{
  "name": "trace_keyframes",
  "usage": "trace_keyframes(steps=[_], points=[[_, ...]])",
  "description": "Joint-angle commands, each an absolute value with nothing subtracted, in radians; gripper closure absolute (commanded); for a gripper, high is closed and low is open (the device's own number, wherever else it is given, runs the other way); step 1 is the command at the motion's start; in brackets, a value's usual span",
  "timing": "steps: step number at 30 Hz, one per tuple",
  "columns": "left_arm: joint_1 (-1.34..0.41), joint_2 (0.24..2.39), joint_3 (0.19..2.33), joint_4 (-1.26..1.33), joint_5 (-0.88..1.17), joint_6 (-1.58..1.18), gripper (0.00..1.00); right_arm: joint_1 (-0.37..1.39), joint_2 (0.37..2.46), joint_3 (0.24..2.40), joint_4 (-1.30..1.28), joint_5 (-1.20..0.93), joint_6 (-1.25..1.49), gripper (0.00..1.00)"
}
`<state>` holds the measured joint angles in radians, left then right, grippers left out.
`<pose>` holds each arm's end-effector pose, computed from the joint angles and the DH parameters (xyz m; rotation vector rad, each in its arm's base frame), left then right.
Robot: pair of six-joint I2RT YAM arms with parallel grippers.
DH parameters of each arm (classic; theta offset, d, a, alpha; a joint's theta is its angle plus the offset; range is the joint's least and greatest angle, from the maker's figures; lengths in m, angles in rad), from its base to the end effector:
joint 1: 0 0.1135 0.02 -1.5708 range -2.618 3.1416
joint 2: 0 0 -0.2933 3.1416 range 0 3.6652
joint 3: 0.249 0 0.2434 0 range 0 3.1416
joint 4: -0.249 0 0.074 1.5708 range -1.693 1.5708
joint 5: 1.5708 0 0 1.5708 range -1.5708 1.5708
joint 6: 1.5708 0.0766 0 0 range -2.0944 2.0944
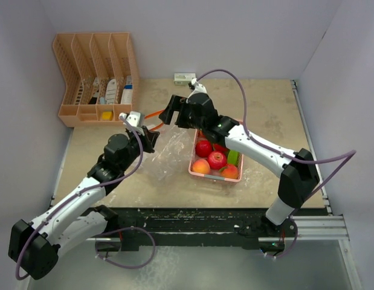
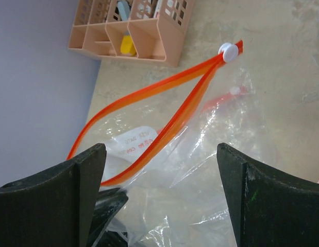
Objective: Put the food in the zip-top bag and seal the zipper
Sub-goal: Open the zipper of the food storage bag.
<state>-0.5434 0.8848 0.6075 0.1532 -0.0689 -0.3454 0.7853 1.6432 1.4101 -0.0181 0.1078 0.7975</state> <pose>0.1968 -0.1127 0.3149 0.1187 1.7275 -0.6032 0.3099 0.2982 0.3726 0.0931 1.9411 0.9978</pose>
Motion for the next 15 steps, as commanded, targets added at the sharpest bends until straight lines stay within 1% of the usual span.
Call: trace_keyframes(steps=[1,10,13,15], points=[[-0.588,0.889,0.605,0.247,-0.096,-0.316,1.00,0.789,1.647,1.457,-0.020,0.085,0.853,0.11],[-0.642,0.891,0.581,0.281,-0.108,-0.306,1.00,0.796,1.706,1.484,-0.015,0.069,0.871,0.13],[-0.655,0.888,0.574,0.293,-0.107,-0.308,1.00,0.796,1.713,1.477,-0.012,0.077,0.873,0.17],[-0.659,0.887,0.575,0.293,-0.109,-0.308,1.00,0.796,1.708,1.469,-0.014,0.084,0.867,0.21]])
